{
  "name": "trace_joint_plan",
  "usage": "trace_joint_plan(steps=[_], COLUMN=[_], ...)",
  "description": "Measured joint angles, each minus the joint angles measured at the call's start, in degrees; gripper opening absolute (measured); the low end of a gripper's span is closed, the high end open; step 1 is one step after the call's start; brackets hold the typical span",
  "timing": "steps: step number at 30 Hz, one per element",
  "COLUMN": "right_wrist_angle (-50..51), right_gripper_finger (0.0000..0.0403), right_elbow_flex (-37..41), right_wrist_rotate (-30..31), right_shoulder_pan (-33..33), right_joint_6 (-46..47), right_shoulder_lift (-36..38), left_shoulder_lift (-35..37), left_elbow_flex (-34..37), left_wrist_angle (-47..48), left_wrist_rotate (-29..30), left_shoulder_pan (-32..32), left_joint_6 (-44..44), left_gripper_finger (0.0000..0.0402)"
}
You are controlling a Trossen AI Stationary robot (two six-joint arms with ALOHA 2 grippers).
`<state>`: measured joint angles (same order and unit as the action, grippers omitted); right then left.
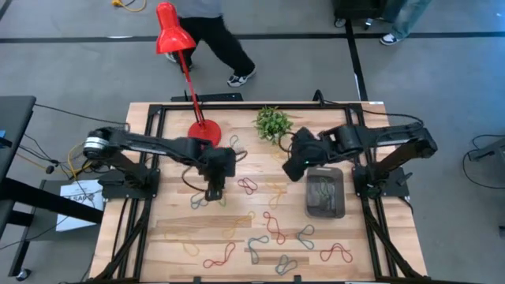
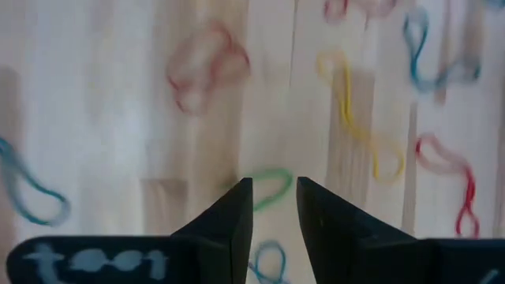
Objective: Pick and place items into bin
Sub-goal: Put the green rubber band into the black bin
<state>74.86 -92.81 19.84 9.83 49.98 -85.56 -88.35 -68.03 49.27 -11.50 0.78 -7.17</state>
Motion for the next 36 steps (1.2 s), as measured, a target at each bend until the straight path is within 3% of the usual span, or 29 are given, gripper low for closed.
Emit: trace_joint_plan(steps=[3, 6, 9, 17, 22, 27, 31, 36], right_wrist_angle=[-6.5, -7.8, -7.2, -6.7, -7.1, -7.3, -7.6, -7.9], right_gripper_finger=[0.0163, 0.0157, 0.0153, 0.0141, 0.0136, 0.0133, 0.0133, 0.0134], right_elbow_flex=[-0.1, 0.2, 0.2, 0.2, 0.2, 0.3, 0.3, 0.3], right_wrist_rotate=[4.2, 4.3, 4.3, 4.1, 4.1, 4.0, 4.0, 4.0], right_shoulder_pan=[0.1, 0.1, 0.1, -0.2, -0.7, -0.5, 0.2, 1.1], right_joint_6=[-3.0, -5.3, -5.5, -8.0, -8.1, -8.0, -8.0, -8.0], right_shoulder_lift=[0.5, 0.2, -1.0, -3.4, -3.9, -4.2, -4.2, -4.2], left_shoulder_lift=[-4.6, -8.5, -10.7, -11.7, -11.7, -12.3, -12.2, -12.2], left_elbow_flex=[0.0, 0.0, 0.0, 0.0, 0.0, 0.1, 3.4, 7.2], left_wrist_angle=[2.9, 4.0, 3.9, 2.9, 3.5, 2.1, -4.0, -4.5], left_wrist_rotate=[-4.3, -10.8, -12.4, 5.7, 1.7, 7.4, 8.3, 9.0], left_shoulder_pan=[0.0, 0.0, 0.0, 0.0, 0.8, 3.9, 4.5, 3.5], left_joint_6=[1.2, 1.8, 3.1, 9.5, 7.5, 7.7, 7.5, 6.5], left_gripper_finger=[0.0088, 0.0088, 0.0088, 0.0088, 0.0088, 0.0088, 0.0088, 0.0088])
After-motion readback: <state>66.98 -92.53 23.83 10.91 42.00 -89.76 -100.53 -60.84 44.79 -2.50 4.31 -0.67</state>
